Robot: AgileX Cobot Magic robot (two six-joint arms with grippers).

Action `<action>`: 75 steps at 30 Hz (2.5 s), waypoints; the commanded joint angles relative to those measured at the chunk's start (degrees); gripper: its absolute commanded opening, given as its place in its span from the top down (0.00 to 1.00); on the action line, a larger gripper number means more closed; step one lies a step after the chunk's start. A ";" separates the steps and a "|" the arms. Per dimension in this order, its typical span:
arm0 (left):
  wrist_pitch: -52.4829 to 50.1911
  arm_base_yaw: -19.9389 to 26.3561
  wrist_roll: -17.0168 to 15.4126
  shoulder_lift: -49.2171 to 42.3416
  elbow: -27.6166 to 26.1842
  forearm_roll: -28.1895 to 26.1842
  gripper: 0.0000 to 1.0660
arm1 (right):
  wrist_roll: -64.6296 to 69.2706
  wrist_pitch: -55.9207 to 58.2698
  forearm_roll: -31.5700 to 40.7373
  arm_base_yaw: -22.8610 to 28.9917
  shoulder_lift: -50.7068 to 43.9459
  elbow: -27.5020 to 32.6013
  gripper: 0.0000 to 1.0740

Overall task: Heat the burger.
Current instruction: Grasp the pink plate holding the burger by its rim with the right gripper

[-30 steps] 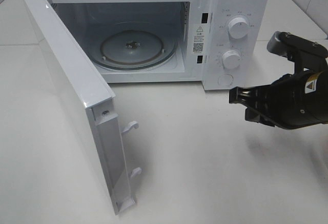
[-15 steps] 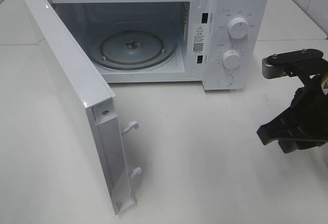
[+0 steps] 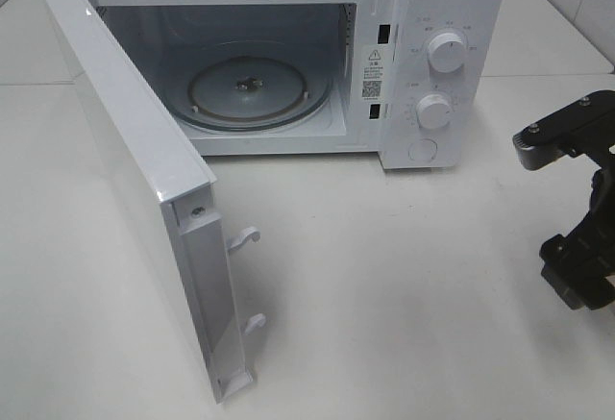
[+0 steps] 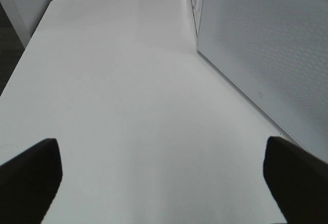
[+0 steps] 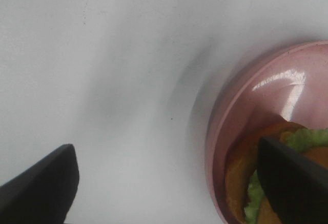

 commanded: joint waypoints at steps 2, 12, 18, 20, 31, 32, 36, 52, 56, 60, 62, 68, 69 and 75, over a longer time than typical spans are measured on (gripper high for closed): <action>-1.03 0.11 -0.06 -0.69 -0.06 -0.06 0.06 | -0.06 -0.23 -0.23 -2.75 -0.11 -0.06 0.16; -1.03 0.11 -0.06 -0.69 -0.06 -0.06 0.06 | 0.06 -2.86 1.32 -9.97 0.11 0.06 0.22; -1.03 0.11 -0.06 -0.69 -0.06 -0.06 0.06 | 0.06 -4.01 2.69 -13.35 3.04 0.06 0.24; -1.03 0.11 -0.06 -0.69 -0.06 -0.06 0.06 | 0.11 -4.53 2.98 -13.92 4.30 0.06 0.24; -1.03 0.11 -0.06 -0.69 -0.06 -0.06 0.06 | 0.11 -6.93 4.01 -14.44 11.34 0.06 0.26; -1.03 0.11 -0.06 -0.69 -0.06 -0.06 0.06 | 0.11 -7.22 4.01 -14.44 12.66 0.11 0.27; -1.03 0.11 -0.06 -0.69 -0.06 -0.06 0.06 | 0.46 -8.42 4.01 -14.44 14.32 0.11 0.27; -1.03 0.11 -0.06 -0.69 -0.06 -0.06 0.06 | 1.38 -12.03 4.13 -17.13 18.85 0.11 0.29; -1.03 0.11 -0.06 -0.69 -0.06 -0.06 0.06 | 1.43 -12.66 4.64 -17.13 20.40 0.52 0.29; -1.03 0.11 -0.06 -0.69 -0.06 -0.06 0.06 | 1.43 -13.69 5.33 -17.13 20.91 1.43 0.29; -1.03 0.11 -0.06 -0.69 -0.06 -0.06 0.06 | 1.83 -13.69 5.33 -17.13 20.91 1.43 0.29; -1.03 0.11 -0.06 -0.69 -0.06 -0.06 0.06 | 3.32 -12.61 5.27 -17.13 20.91 1.43 0.46; -1.03 0.11 -0.06 -0.69 -0.06 -0.06 0.06 | 3.32 -12.61 5.27 -17.13 20.91 1.43 0.46; -1.03 0.11 -0.06 -0.69 -0.06 -0.06 0.06 | 5.04 -12.15 5.10 -17.13 20.91 1.43 0.81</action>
